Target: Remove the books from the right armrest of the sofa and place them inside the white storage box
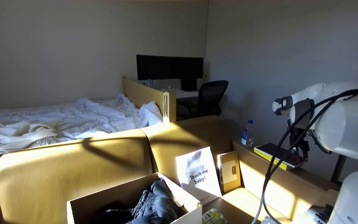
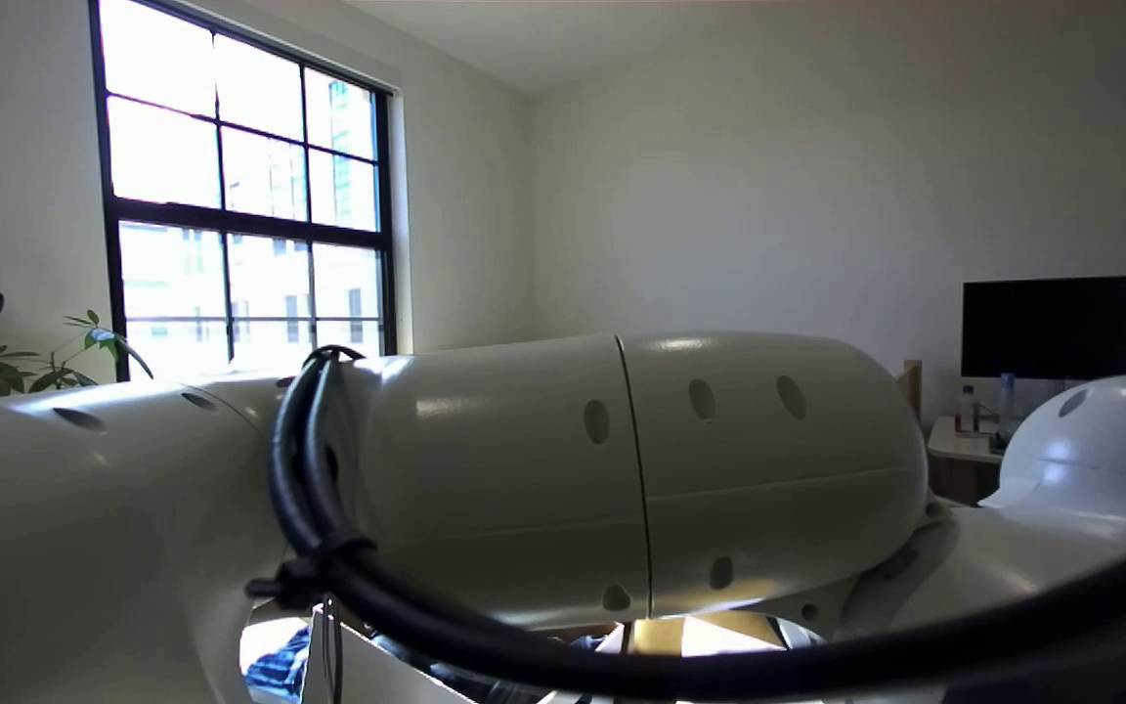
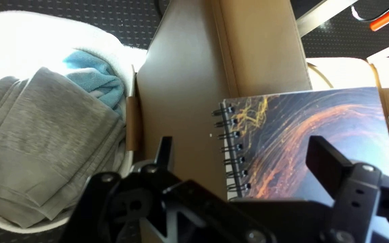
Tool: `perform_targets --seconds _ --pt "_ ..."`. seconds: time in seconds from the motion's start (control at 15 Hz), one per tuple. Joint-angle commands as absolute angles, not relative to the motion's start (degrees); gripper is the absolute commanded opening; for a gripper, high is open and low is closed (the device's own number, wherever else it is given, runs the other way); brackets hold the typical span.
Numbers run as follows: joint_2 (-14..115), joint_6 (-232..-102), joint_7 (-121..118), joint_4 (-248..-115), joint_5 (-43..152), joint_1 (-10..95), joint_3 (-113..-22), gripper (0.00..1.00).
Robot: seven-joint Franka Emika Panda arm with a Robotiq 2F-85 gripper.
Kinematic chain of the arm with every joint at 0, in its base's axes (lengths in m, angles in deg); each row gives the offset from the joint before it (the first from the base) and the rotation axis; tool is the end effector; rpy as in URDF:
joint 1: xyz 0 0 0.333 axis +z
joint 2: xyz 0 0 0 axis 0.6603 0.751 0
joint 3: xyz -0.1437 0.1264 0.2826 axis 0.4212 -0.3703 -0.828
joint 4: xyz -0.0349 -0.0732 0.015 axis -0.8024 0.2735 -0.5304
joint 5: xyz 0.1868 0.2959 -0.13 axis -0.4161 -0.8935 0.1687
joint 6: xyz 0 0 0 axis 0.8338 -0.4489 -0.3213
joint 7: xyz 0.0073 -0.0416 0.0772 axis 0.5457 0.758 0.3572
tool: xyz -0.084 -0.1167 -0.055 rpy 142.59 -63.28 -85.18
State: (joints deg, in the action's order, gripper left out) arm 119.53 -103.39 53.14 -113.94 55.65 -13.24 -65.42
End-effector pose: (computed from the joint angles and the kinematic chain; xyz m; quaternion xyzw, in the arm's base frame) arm 0.3619 -0.5862 0.0577 -0.9368 0.0570 0.2690 0.2165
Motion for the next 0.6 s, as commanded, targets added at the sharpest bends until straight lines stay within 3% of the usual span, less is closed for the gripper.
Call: perform_targets --seconds 0.0,0.53 --pt "119.56 -97.43 59.69 -115.48 55.19 -14.18 -67.32 1.0" --pt "119.71 -89.89 61.9 -115.59 53.83 -15.82 -68.47 1.0"
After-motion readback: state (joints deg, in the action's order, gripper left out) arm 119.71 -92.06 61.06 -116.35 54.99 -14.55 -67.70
